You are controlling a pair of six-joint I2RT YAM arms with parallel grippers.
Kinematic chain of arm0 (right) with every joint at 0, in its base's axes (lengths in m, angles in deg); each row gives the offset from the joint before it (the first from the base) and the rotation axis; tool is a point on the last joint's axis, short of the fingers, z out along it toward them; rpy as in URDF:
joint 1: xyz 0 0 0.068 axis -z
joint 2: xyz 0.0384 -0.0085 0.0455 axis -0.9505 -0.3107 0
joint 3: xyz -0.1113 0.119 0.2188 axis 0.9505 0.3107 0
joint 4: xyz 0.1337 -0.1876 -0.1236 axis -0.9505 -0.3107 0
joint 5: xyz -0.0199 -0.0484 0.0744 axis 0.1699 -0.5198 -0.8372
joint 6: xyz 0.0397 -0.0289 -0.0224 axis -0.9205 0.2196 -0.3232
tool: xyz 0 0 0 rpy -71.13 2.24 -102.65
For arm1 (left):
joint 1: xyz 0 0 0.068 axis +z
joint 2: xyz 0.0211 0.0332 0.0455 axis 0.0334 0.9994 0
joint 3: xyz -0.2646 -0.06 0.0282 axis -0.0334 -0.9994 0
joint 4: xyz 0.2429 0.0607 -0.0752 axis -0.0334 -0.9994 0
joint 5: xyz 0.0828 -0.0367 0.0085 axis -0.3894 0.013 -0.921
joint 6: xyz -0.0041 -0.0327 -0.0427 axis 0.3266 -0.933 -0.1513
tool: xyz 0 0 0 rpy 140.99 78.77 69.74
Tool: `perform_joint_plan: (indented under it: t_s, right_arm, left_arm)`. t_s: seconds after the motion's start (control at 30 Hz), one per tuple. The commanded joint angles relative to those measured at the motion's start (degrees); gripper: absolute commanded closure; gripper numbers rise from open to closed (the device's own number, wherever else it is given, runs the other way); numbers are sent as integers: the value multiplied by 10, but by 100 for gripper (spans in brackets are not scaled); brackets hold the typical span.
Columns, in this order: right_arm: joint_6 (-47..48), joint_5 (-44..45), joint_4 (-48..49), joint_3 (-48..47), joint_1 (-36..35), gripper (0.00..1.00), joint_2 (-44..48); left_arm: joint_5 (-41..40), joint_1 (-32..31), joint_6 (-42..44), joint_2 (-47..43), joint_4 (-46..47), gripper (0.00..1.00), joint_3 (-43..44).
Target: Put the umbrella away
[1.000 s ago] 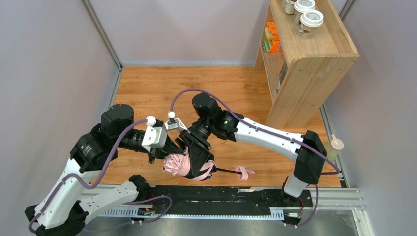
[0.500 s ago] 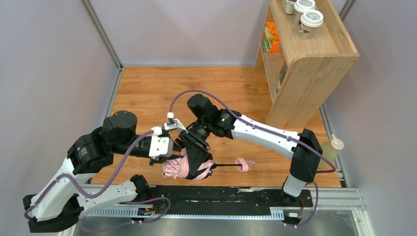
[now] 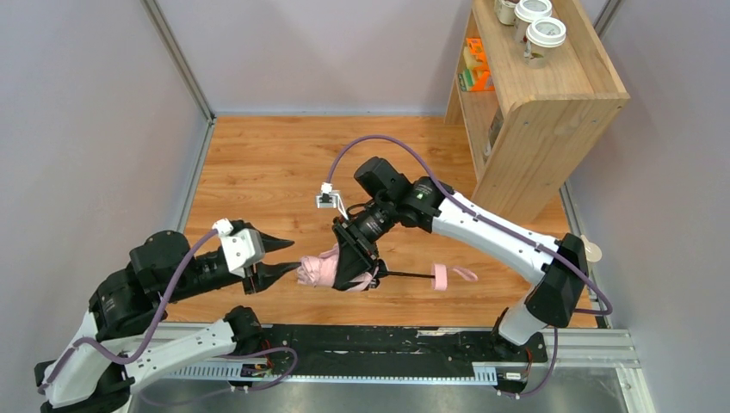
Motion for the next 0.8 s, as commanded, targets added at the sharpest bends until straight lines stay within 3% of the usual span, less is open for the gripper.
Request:
perform_joint_plan:
  t_s: [0.0,0.1,0.2,0.27,0.3,0.4,0.53,0.6,0.67,0.77]
  right_arm:
    - [52,234,-34,18,27,100,28]
    - [60,330,45,68,27,100,62]
    - [57,422,151,118,27,100,85]
    - [67,451,241,164,26,100,108]
    - [73,458,291,195,27,100,120]
    - [118,476,364,251,25,100,145]
    - [161,495,370,262,23,100,160]
    - [169,485,371,265,25,100,168]
    - [168,467,366,260,24,100,170]
    - [162,451,361,259,20,100,175]
  left_arm:
    - [-174,-10,-86,-12,43,50,-18]
    - [-387,-10,-173,-15,41,43,-32]
    - [-461,-10,-277,-10,31,29,-34]
    - [-524,-10,-435,1,-19,28,-27]
    - [-526,-10,-538,8,-30,28,-35]
    - [-467,-10,-658,29,-5,28,-59]
    - [-439,-10,-784,69,-6,28,-49]
    - [-424,-10,-819,63,32,27,-79]
    - [-397,0,-834,53,139,27,-117]
    - [-313,61,-866,67,173,27,-138]
